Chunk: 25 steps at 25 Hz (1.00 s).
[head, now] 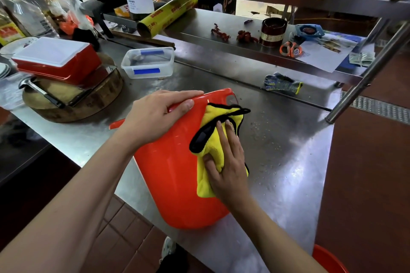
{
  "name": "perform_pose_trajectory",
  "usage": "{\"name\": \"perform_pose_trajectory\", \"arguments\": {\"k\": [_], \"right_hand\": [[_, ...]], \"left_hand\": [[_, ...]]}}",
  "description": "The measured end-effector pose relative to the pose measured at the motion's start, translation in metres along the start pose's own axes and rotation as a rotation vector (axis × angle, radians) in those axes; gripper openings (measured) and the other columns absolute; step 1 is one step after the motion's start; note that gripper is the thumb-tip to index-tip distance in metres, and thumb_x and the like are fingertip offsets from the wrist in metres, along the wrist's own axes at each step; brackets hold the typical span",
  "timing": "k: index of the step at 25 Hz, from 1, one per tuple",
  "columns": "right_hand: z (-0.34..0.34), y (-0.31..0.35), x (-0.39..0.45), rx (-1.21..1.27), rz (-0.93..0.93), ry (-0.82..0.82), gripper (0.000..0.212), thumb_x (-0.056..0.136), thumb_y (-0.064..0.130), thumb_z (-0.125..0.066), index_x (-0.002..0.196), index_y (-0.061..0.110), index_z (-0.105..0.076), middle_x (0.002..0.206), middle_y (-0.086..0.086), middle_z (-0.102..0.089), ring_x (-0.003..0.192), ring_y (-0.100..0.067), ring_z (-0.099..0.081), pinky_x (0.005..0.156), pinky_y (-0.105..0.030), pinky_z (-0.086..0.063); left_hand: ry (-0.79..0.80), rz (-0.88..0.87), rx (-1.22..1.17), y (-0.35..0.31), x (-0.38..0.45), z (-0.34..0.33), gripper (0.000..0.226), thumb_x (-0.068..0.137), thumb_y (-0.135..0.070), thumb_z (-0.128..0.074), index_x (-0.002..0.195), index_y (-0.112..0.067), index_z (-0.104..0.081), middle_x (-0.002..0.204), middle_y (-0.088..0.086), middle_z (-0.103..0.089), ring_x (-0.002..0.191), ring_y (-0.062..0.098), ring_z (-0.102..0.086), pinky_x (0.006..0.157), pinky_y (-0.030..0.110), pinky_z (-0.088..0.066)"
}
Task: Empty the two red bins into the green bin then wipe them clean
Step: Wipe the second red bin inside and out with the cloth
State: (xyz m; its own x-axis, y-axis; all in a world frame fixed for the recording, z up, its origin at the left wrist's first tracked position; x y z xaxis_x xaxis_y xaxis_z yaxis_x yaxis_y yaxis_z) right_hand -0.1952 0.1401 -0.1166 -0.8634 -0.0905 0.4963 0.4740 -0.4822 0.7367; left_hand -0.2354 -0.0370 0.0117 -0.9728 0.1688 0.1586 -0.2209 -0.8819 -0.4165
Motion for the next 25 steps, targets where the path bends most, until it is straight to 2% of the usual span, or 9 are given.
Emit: {"name": "perform_pose_trajectory", "arguments": {"k": [3, 7, 11, 13, 15, 17, 20, 22, 25], "right_hand": [[0.001, -0.024, -0.034, 0.063, -0.080, 0.017, 0.073, 0.092, 0.033, -0.052, 0.159, 0.028, -0.025, 0.167, 0.006, -0.019, 0.154, -0.018, -0.020, 0.116, -0.059, -0.032], [0.007, -0.052, -0.072, 0.159, -0.193, 0.003, 0.067, 0.098, 0.041, -0.046, 0.159, 0.037, -0.019, 0.166, 0.004, -0.024, 0.153, -0.018, -0.024, 0.115, -0.058, -0.034], [0.010, -0.061, -0.084, 0.191, -0.276, -0.005, 0.063, 0.100, 0.044, -0.041, 0.159, 0.038, -0.020, 0.164, 0.010, -0.027, 0.151, -0.015, -0.028, 0.115, -0.055, -0.036], [0.010, -0.059, -0.084, 0.190, -0.301, -0.015, 0.060, 0.100, 0.043, -0.042, 0.158, 0.037, -0.025, 0.161, 0.013, -0.031, 0.148, -0.012, -0.032, 0.115, -0.050, -0.038], [0.011, -0.056, -0.081, 0.173, -0.286, -0.033, 0.058, 0.100, 0.040, -0.043, 0.156, 0.032, -0.032, 0.157, 0.014, -0.037, 0.144, -0.011, -0.038, 0.114, -0.040, -0.038], [0.010, -0.051, -0.081, 0.145, -0.251, -0.052, 0.056, 0.100, 0.038, -0.045, 0.153, 0.024, -0.039, 0.153, 0.013, -0.043, 0.140, -0.011, -0.041, 0.112, -0.034, -0.038], [0.007, -0.042, -0.080, 0.136, -0.215, -0.041, 0.055, 0.099, 0.037, -0.046, 0.151, 0.022, -0.042, 0.153, 0.016, -0.043, 0.140, -0.010, -0.041, 0.113, -0.025, -0.035], [0.003, -0.039, -0.078, 0.141, -0.257, -0.039, 0.055, 0.097, 0.039, -0.045, 0.151, 0.028, -0.042, 0.153, 0.017, -0.043, 0.141, -0.006, -0.038, 0.114, -0.023, -0.032], [-0.005, -0.032, -0.067, 0.146, -0.389, -0.077, 0.057, 0.096, 0.048, -0.041, 0.152, 0.035, -0.038, 0.155, 0.012, -0.042, 0.142, -0.004, -0.034, 0.117, -0.032, -0.031]], "left_hand": [[0.006, 0.013, -0.023, 0.002, -0.002, 0.001, 0.037, 0.102, -0.059, -0.036, 0.138, -0.065, -0.044, 0.136, -0.030, -0.057, 0.131, -0.001, -0.044, 0.092, 0.036, -0.040], [0.029, 0.004, -0.023, -0.003, -0.004, -0.002, 0.037, 0.102, -0.060, -0.038, 0.138, -0.064, -0.045, 0.136, -0.029, -0.057, 0.133, -0.001, -0.043, 0.103, 0.043, -0.044], [0.101, -0.009, -0.050, -0.006, -0.005, -0.001, 0.037, 0.102, -0.055, -0.042, 0.138, -0.060, -0.048, 0.132, -0.021, -0.059, 0.130, 0.001, -0.044, 0.102, 0.039, -0.043], [0.132, -0.021, -0.091, -0.011, -0.005, 0.005, 0.033, 0.103, -0.043, -0.048, 0.135, -0.049, -0.055, 0.128, -0.017, -0.061, 0.123, 0.003, -0.050, 0.101, 0.035, -0.044], [0.124, -0.021, -0.048, -0.017, 0.000, 0.011, 0.022, 0.100, -0.028, -0.054, 0.120, -0.035, -0.060, 0.128, -0.016, -0.063, 0.118, 0.007, -0.055, 0.100, 0.038, -0.047], [0.065, 0.056, 0.079, -0.020, 0.008, 0.012, 0.005, 0.094, -0.032, -0.056, 0.097, -0.029, -0.055, 0.120, -0.008, -0.067, 0.111, 0.017, -0.060, 0.092, 0.044, -0.049], [0.007, 0.208, 0.236, -0.018, 0.014, 0.004, 0.041, 0.099, -0.059, -0.039, 0.084, -0.022, -0.048, 0.095, 0.003, -0.061, 0.092, 0.027, -0.057, 0.075, 0.040, -0.042], [0.043, 0.228, 0.270, -0.017, 0.013, -0.005, 0.049, 0.101, -0.063, -0.027, 0.094, -0.021, -0.052, 0.102, 0.006, -0.063, 0.101, 0.032, -0.060, 0.075, 0.040, -0.039], [0.144, 0.187, 0.224, -0.022, 0.007, -0.010, 0.046, 0.105, -0.058, -0.020, 0.112, -0.032, -0.058, 0.117, -0.003, -0.066, 0.115, 0.028, -0.059, 0.081, 0.041, -0.042]]}}
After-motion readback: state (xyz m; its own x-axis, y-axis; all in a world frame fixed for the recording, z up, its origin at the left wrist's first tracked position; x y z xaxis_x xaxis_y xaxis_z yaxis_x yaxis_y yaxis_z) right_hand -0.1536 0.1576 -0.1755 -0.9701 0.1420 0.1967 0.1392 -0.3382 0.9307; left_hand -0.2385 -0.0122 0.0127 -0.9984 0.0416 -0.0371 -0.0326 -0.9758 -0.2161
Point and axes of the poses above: each hand's wrist, its own x-axis towards the middle knuckle, its own z-axis out of the back of the hand, y = z × x, the point moved 6 cm from there along x, towards the middle knuckle
